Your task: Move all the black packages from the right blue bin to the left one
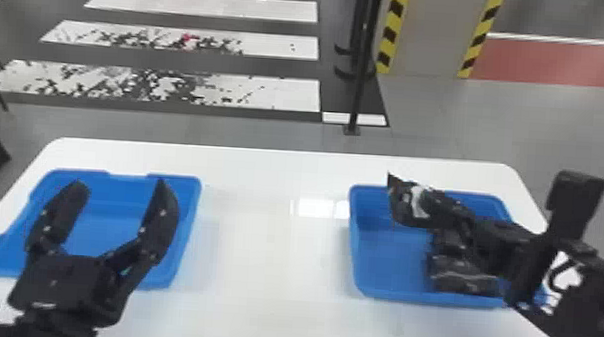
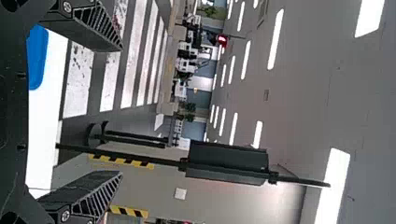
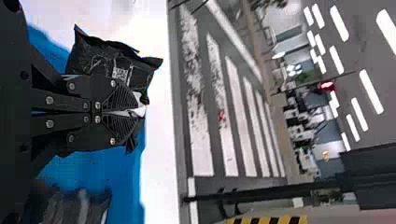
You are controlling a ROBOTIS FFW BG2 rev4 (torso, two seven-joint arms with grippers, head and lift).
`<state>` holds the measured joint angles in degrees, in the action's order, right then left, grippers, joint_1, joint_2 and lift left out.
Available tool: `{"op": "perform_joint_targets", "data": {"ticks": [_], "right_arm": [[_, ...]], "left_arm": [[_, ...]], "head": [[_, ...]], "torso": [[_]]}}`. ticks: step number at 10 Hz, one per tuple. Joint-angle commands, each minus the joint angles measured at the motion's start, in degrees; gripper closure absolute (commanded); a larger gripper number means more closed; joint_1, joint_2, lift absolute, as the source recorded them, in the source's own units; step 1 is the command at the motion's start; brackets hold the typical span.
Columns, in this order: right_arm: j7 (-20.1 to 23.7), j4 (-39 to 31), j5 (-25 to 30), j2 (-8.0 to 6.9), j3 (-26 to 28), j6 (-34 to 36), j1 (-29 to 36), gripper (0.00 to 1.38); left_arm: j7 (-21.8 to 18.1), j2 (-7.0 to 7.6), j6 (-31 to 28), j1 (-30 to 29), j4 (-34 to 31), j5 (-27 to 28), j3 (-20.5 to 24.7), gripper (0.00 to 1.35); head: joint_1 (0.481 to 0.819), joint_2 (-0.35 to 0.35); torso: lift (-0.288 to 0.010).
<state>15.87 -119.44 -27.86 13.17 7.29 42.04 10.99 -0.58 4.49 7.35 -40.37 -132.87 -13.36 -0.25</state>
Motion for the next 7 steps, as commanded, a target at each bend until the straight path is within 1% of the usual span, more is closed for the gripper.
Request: {"op": "perform_joint_targets", "data": {"ticks": [1, 2, 3, 4, 5, 7], "right_arm": [[2.15, 1.39, -7.90, 0.28, -3.07, -4.92, -1.57, 1.18], [4.79, 3.78, -13.27, 1.07, -6.50, -6.04, -3.40, 1.18], [5.75, 5.19, -17.38, 1.86, -9.92, -6.61, -4.67, 1.18], [6.02, 6.31, -20.47, 2.21, -13.01, -7.03, -5.51, 1.18], [6.19, 7.44, -22.64, 2.56, -16.44, -8.15, -6.63, 1.18], [6.37, 8.42, -25.50, 3.00, -21.12, -9.56, -8.60, 1.18]], "left_arm": [[-0.82, 1.22, -0.03, 0.85, -0.23, -8.35, -3.52, 0.10], [-2.05, 1.84, -0.03, 1.70, -0.65, -12.47, -5.12, 0.10], [-3.20, 2.45, -0.03, 2.40, -1.08, -15.21, -6.83, 0.10], [-3.37, 3.25, -0.03, 3.24, -1.36, -15.44, -8.77, 0.10], [-3.37, 4.04, -2.00, 3.95, -1.36, -15.21, -10.03, 0.10], [-3.46, 4.30, -4.67, 4.37, -1.36, -13.72, -10.49, 0.10]], "head": [[0.695, 0.017], [0.695, 0.036], [0.695, 0.062], [0.695, 0.076], [0.695, 0.104], [0.695, 0.140]], "torso": [[-0.132], [-0.132], [-0.132], [-0.132], [-0.132], [-0.132]]}}
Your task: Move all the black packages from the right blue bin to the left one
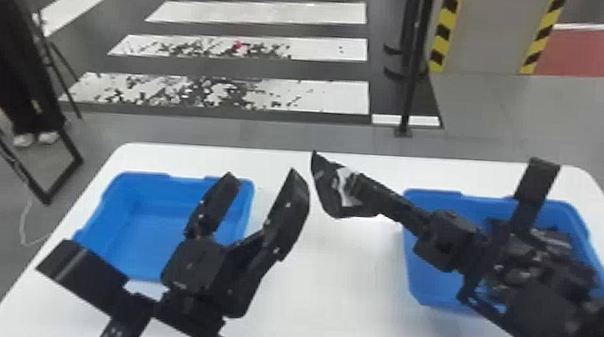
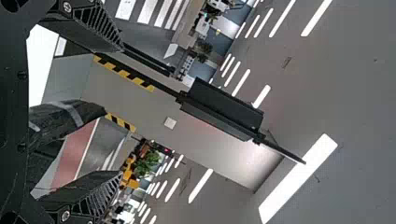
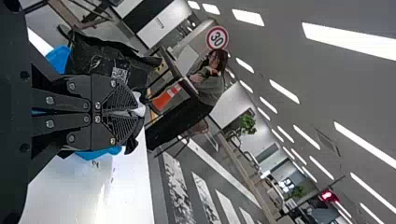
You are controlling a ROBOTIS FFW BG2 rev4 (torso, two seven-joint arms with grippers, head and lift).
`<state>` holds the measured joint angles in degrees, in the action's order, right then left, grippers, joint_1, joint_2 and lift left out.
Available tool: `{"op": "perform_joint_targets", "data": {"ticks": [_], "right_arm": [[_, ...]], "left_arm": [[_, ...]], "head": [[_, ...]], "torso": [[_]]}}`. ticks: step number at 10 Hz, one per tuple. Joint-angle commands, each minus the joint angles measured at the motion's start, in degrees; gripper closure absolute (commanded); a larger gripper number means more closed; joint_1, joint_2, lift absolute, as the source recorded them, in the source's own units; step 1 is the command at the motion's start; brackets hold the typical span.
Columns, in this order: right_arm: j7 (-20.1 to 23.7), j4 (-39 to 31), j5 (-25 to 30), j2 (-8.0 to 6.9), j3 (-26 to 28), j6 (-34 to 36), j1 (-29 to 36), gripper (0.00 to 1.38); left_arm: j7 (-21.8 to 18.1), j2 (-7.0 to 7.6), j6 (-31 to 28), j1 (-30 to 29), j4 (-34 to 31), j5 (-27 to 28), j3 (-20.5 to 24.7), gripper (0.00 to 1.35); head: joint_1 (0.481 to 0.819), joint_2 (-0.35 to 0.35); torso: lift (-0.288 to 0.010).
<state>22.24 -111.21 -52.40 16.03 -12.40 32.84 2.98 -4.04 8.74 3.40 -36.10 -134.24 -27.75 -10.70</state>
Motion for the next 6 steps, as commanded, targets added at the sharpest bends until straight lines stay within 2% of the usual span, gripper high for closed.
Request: {"op": "perform_joint_targets", "data": {"ticks": [1, 3, 6], "right_arm": [[0.09, -0.09, -1.99, 0.32, -3.03, -0.64, -1.01, 1.18], [0.18, -0.51, -4.16, 0.58, -5.20, -0.78, -1.16, 1.18], [0.18, 0.19, -7.47, 1.02, -9.31, -1.90, -2.56, 1.18]], "left_arm": [[-0.01, 0.05, -2.13, 0.38, 0.01, 2.27, 0.30, 0.10], [0.08, -0.39, -2.27, 0.24, 0.01, 5.70, 1.33, 0.10], [0.08, -0.13, -4.10, 0.66, 0.01, 5.70, 0.87, 0.10]], "head": [[0.695, 0.148], [0.695, 0.186], [0.695, 0.232]], "torso": [[-0.132], [-0.132], [-0.132]]}}
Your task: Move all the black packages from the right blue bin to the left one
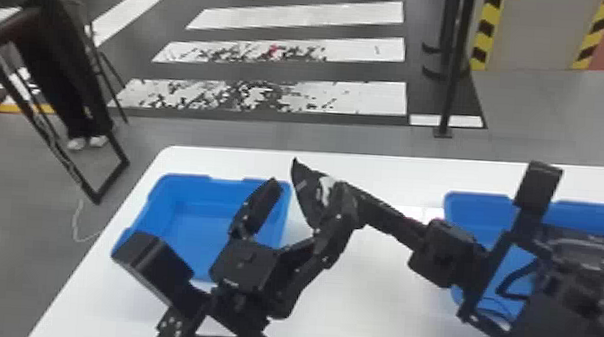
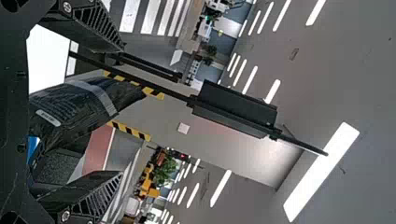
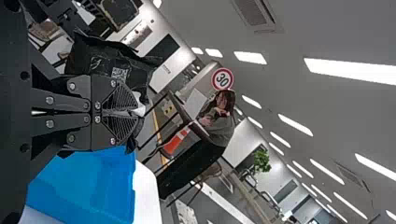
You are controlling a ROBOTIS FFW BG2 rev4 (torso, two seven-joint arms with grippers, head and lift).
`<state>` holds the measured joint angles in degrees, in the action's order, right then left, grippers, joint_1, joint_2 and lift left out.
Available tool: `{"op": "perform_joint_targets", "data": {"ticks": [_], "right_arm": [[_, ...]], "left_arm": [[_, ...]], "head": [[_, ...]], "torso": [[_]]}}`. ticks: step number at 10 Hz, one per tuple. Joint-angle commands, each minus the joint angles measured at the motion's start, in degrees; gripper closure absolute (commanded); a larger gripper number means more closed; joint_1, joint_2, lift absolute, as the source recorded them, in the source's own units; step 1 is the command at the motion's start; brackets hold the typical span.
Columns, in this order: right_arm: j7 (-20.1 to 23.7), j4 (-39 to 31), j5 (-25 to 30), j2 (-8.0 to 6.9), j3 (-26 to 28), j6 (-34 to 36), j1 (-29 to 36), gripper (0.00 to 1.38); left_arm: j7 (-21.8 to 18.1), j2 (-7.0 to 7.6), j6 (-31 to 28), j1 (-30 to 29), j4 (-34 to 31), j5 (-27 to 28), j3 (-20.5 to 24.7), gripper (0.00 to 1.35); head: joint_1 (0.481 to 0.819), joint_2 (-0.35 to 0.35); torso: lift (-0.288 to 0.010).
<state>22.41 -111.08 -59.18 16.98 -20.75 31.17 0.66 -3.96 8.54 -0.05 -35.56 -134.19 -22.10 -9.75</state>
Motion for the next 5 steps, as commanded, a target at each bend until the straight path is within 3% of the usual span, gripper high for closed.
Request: {"op": "perform_joint_targets", "data": {"ticks": [1, 2, 3, 4, 5], "right_arm": [[0.00, 0.20, -1.26, 0.24, -1.87, -0.66, -0.66, 1.18], [0.09, 0.48, -1.61, 0.24, -2.21, -0.94, -0.94, 1.18], [0.26, 0.62, -1.61, 0.33, -2.21, -1.22, -0.94, 1.18], [0.35, 0.76, -1.72, 0.33, -2.21, -1.36, -0.66, 1.18], [0.44, 1.04, -1.95, 0.42, -2.21, -1.78, -0.38, 1.18]], "left_arm": [[0.00, 0.08, -1.50, 0.13, 0.10, -0.07, -0.08, 0.10], [0.00, 0.08, -1.64, 0.27, 0.10, -0.07, -0.08, 0.10], [0.00, 0.08, -0.93, 0.27, 0.10, 0.50, 0.04, 0.32], [0.53, 0.08, -0.79, -0.15, 0.10, -0.76, 0.15, 0.86], [1.85, -0.01, 0.75, -0.85, 0.10, -1.78, 0.27, 0.94]], "head": [[0.695, 0.242], [0.695, 0.248], [0.695, 0.255], [0.695, 0.258], [0.695, 0.261]], "torso": [[-0.132], [-0.132], [-0.132], [-0.132], [-0.132]]}}
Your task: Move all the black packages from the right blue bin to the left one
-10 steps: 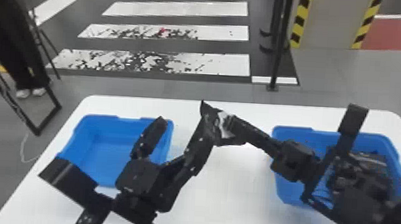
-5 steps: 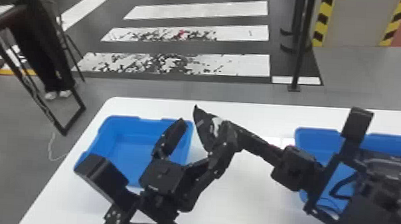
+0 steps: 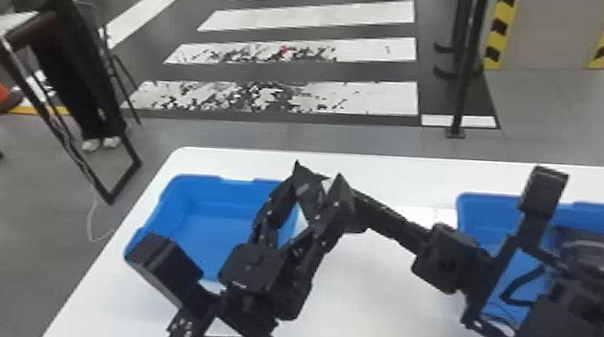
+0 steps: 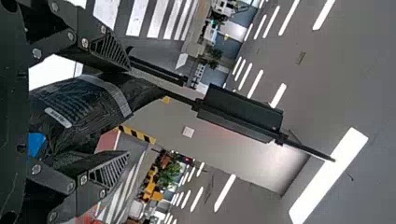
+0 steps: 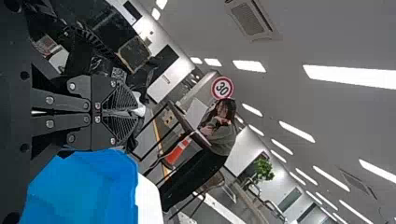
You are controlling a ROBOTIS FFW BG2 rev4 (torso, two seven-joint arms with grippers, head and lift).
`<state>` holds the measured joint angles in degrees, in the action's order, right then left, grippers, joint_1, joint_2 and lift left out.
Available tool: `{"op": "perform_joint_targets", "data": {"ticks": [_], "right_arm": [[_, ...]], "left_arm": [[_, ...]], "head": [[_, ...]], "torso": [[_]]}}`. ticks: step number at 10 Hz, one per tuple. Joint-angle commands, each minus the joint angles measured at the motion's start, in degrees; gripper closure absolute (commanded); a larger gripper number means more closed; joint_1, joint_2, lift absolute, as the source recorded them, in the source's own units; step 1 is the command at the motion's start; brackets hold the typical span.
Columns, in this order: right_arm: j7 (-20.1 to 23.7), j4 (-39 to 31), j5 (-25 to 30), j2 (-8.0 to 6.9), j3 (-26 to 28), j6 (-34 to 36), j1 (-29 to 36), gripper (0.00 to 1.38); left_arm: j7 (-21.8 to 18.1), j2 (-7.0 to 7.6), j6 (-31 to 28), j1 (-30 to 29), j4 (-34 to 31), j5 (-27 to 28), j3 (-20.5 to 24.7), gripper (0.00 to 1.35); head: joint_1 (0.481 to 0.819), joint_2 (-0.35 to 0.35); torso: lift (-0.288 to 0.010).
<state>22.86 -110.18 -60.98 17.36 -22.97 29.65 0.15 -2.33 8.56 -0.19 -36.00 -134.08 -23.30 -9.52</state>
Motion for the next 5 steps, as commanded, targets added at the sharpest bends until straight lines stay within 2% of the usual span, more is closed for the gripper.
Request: {"op": "perform_joint_targets", "data": {"ticks": [1, 2, 5], "right_arm": [[0.08, 0.14, -0.26, 0.04, 0.00, -0.55, 0.27, 1.18], [0.08, 0.28, -0.37, 0.13, 0.00, -1.11, 0.27, 1.18], [0.17, 1.12, -1.17, -0.05, -0.23, -2.24, -0.58, 1.18]], "left_arm": [[1.10, -0.03, 1.88, -0.84, -0.14, -0.47, -0.19, 1.02], [1.89, 0.23, 1.17, -0.70, -0.14, -0.13, -0.88, 1.24], [1.89, 0.41, -0.65, -0.42, -0.28, 0.44, -1.45, 1.21]], "head": [[0.695, 0.265], [0.695, 0.274], [0.695, 0.262]], "torso": [[-0.132], [-0.132], [-0.132]]}}
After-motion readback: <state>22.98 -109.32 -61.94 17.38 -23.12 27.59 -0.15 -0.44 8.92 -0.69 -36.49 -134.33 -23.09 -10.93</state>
